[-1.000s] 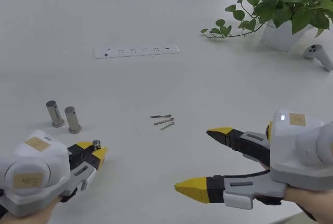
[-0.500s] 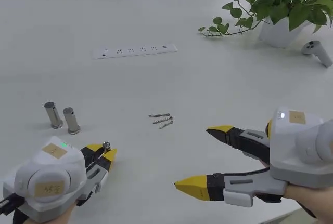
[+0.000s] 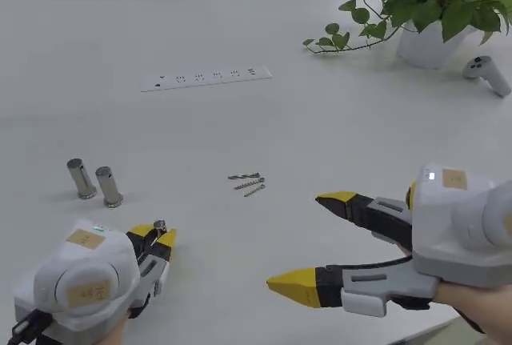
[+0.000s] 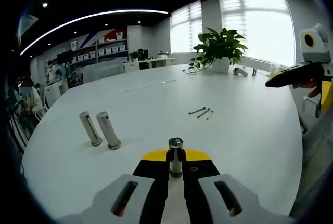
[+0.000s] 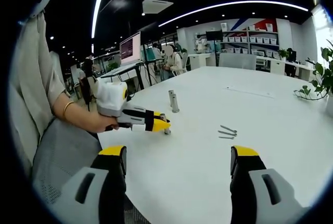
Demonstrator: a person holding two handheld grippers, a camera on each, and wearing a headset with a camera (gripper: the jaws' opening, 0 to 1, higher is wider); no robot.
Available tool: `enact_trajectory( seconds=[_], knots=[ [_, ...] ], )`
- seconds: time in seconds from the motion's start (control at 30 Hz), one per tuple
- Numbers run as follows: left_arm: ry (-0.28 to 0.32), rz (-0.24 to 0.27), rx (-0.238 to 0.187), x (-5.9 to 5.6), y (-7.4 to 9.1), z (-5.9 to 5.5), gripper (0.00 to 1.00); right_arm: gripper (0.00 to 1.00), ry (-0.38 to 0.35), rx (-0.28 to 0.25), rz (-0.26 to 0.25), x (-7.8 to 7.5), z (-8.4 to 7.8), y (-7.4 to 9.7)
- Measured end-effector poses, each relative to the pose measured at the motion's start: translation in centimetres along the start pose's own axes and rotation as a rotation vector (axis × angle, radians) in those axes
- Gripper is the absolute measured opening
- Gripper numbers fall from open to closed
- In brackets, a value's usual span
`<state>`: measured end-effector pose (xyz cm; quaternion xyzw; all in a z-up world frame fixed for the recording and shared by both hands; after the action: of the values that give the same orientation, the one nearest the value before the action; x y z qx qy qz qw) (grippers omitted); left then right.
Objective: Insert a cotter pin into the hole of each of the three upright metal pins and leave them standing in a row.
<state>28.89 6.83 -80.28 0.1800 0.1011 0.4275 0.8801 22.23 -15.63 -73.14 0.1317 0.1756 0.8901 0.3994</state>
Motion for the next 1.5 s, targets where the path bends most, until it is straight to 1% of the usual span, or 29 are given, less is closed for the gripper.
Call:
enact_trajectory(
  seconds=[0.1,0.13,0.2,0.23,0.37,0.57,0.67,0.83,0.97,1.13,1.27,1.33,1.5],
  knots=[
    [0.041,0.032,-0.012,0.0,0.0,-0.1,0.07,0.84,0.002,0.001,0.001,0.0,0.0,0.0],
    [0.040,0.032,-0.015,0.0,0.0,-0.1,0.07,0.84,0.005,0.000,0.002,0.0,-0.1,0.0],
    [0.043,0.048,-0.023,-0.2,0.1,-0.2,0.07,0.84,0.004,0.001,0.004,0.1,-0.1,-0.1],
    [0.067,0.059,-0.029,-0.2,0.1,-0.3,0.07,0.84,0.005,0.002,0.005,0.1,-0.1,-0.1],
    [0.098,0.093,-0.043,-0.2,0.1,-0.3,0.07,0.84,0.004,0.001,0.008,0.2,-0.2,-0.1],
    [0.113,0.107,-0.049,-0.4,0.1,-0.4,0.07,0.84,0.009,0.004,0.014,0.3,-0.2,-0.2],
    [0.110,0.105,-0.047,-0.3,0.0,-0.4,0.07,0.84,0.008,0.005,0.016,0.3,-0.2,-0.3],
    [0.112,0.106,-0.015,-0.3,-0.1,-0.9,0.08,0.84,0.008,0.005,0.014,0.1,-0.2,-0.3],
    [0.100,0.105,-0.016,-0.1,-0.1,-0.8,0.12,0.84,0.008,0.009,0.012,0.0,-0.2,-0.3],
    [0.081,0.092,-0.023,-0.1,0.0,-0.5,0.18,0.84,0.010,0.014,0.014,0.0,-0.2,-0.4],
    [0.078,0.077,-0.012,-0.2,0.2,-0.3,0.25,0.84,0.013,0.017,0.017,0.0,-0.2,-0.5],
    [0.062,0.062,-0.010,-0.3,0.4,-0.1,0.29,0.84,0.015,0.017,0.019,0.0,-0.1,-0.5],
    [0.036,0.025,-0.038,-0.1,1.3,0.9,0.39,0.84,0.028,0.023,0.027,-0.1,0.1,-0.6]
  ],
)
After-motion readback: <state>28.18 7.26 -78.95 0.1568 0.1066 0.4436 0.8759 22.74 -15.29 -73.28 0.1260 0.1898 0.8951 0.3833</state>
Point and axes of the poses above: the centre of the closed fingertips' face, and the gripper's own axes: y roughly backward along the fingers, x roughly to its left, z roughly out of its top, the point moved 8 cm from there along y, roughly backward along the fingers, and after that the axes turned 6 degrees about -z, right-handed, at the moved point
